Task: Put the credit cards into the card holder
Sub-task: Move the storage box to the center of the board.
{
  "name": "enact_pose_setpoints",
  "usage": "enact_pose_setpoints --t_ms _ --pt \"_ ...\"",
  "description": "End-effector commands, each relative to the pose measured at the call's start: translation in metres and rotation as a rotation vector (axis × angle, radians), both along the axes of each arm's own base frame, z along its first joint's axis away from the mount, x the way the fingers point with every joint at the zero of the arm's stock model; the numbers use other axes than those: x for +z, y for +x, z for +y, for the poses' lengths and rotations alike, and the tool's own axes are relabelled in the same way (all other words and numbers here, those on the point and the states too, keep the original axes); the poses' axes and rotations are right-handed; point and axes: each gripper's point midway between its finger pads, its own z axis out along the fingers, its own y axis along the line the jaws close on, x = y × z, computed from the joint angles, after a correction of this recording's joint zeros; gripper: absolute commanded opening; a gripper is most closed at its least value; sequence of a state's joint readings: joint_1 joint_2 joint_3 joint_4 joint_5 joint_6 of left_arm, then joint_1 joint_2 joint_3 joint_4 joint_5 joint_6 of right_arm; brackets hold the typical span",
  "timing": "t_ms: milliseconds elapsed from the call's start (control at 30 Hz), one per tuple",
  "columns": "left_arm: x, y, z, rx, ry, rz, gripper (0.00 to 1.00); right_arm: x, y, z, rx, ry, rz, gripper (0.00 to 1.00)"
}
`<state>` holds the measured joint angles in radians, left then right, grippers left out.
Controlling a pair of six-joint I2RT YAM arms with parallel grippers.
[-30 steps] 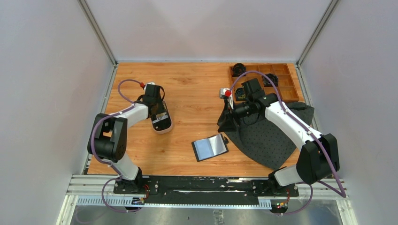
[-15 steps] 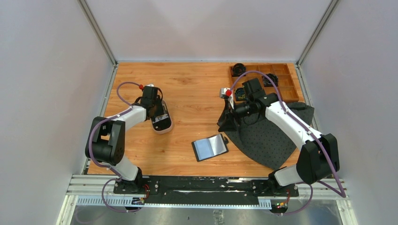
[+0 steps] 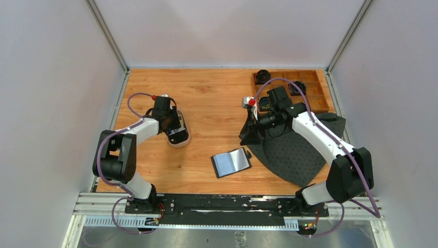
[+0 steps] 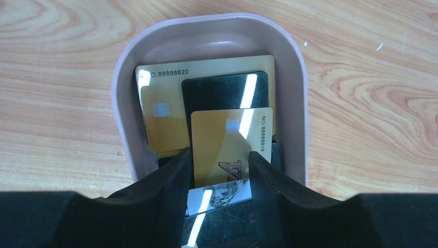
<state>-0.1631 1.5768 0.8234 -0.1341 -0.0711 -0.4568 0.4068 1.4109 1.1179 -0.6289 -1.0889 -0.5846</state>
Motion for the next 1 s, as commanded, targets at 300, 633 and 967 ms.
enact_pose_setpoints --t_ms 300,633,967 --pt "0.003 -0.002 -0.006 -0.020 -0.089 -0.007 0.52 -0.002 -0.004 -0.005 0.003 0.009 0.025 0.62" --pt "0.003 -0.013 -0.017 -0.164 -0.087 0.054 0.53 -0.002 -0.003 -0.005 0.002 0.008 0.028 0.62" --pt "0.012 -0.021 -0.017 -0.190 -0.079 0.067 0.53 -0.004 -0.003 -0.005 0.001 0.004 0.034 0.62"
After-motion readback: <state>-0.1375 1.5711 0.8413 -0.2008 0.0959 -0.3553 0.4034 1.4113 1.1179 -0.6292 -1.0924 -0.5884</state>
